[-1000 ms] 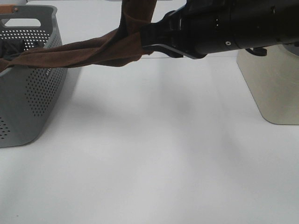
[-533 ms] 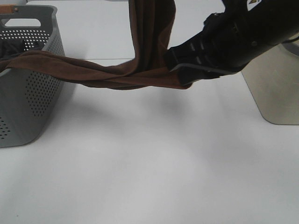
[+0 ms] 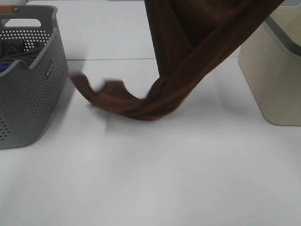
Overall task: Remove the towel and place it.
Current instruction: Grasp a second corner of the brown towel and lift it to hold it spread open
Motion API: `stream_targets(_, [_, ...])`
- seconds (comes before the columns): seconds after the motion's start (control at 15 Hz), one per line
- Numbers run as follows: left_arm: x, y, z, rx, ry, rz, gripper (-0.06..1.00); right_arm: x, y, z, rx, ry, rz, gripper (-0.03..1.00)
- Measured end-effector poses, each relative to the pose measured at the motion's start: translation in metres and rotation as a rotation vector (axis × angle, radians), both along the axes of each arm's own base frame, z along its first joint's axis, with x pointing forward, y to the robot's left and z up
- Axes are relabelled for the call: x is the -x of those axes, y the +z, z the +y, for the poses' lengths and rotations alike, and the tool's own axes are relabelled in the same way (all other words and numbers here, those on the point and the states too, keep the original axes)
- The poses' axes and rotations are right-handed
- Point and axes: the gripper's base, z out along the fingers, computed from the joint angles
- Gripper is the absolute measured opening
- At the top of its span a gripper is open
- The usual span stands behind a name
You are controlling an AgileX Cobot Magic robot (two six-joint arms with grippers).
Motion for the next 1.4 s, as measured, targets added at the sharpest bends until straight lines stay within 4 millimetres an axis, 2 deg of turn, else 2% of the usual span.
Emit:
stream_targets(0.07, [0.011,0.020,0.009,0.010,0.005,-0.062,0.00,0.002,0.024,-0.002,-0.030,0.014,-0.067,0.00])
stream_targets(0.13, [0.036,0.056,0.030,0.003,0.027,-0.177,0.00,0.009,0.059,-0.006,-0.072,0.048,-0.161,0.00])
stream_targets(0.33, [0.049,0.074,0.046,-0.033,0.075,-0.221,0.00,0.013,0.072,-0.008,-0.079,0.076,-0.193,0.00])
stream_targets(0.47, [0.043,0.062,0.048,-0.115,0.121,-0.169,0.00,0.009,0.069,-0.005,-0.077,0.081,-0.181,0.00])
stream_targets(0.67, [0.015,0.024,0.036,-0.250,0.165,-0.081,0.00,-0.010,0.051,0.009,-0.012,0.095,-0.136,0.00])
stream_targets(0.87, [-0.027,-0.025,0.033,-0.316,0.218,0.014,0.00,-0.045,0.020,0.028,0.105,0.077,-0.108,0.00])
stream_targets(1.0, [-0.061,-0.058,0.043,-0.307,0.261,0.047,0.00,-0.076,-0.003,0.044,0.171,0.101,-0.156,0.00])
stream_targets(1.07, [-0.075,-0.067,0.052,-0.292,0.278,0.033,0.00,-0.092,-0.012,0.049,0.175,0.117,-0.190,0.00])
stream_targets(1.13, [-0.081,-0.069,0.055,-0.276,0.280,0.013,0.00,-0.100,-0.015,0.049,0.170,0.122,-0.208,0.00])
stream_targets(1.2, [-0.097,-0.069,0.070,-0.219,0.291,-0.067,0.00,-0.125,-0.019,0.048,0.125,0.132,-0.288,0.00])
stream_targets(1.27, [-0.104,-0.060,0.083,-0.160,0.305,-0.136,0.00,-0.138,-0.014,0.047,0.095,0.144,-0.354,0.00])
stream_targets(1.33, [-0.107,-0.052,0.088,-0.127,0.308,-0.181,0.00,-0.141,-0.007,0.047,0.084,0.160,-0.401,0.00])
stream_targets(1.4, [-0.110,-0.034,0.097,-0.074,0.312,-0.274,0.00,-0.142,0.012,0.050,0.085,0.208,-0.510,0.00])
